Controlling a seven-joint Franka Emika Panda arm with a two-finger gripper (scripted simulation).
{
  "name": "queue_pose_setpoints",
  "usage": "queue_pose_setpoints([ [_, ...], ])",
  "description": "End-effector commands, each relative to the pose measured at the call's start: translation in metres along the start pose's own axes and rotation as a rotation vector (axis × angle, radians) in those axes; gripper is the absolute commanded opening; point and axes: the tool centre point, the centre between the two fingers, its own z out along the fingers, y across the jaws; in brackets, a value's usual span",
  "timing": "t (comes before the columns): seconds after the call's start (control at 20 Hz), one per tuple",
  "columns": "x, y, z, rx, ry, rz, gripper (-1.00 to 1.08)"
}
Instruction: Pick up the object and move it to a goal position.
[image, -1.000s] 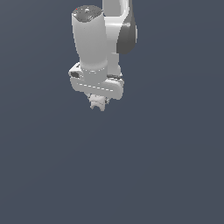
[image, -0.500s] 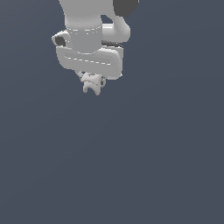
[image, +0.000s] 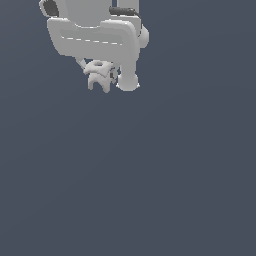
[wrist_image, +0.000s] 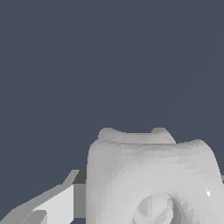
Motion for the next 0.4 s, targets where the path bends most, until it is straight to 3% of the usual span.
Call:
queue_pose_setpoints([
  [0.0, 0.0015, 0.0005, -0.0091, 0.0, -0.001, 0.0, -1.0],
  [0.35, 0.0034, 0.001, -0.0184, 0.0, -0.001, 0.0, -1.0],
])
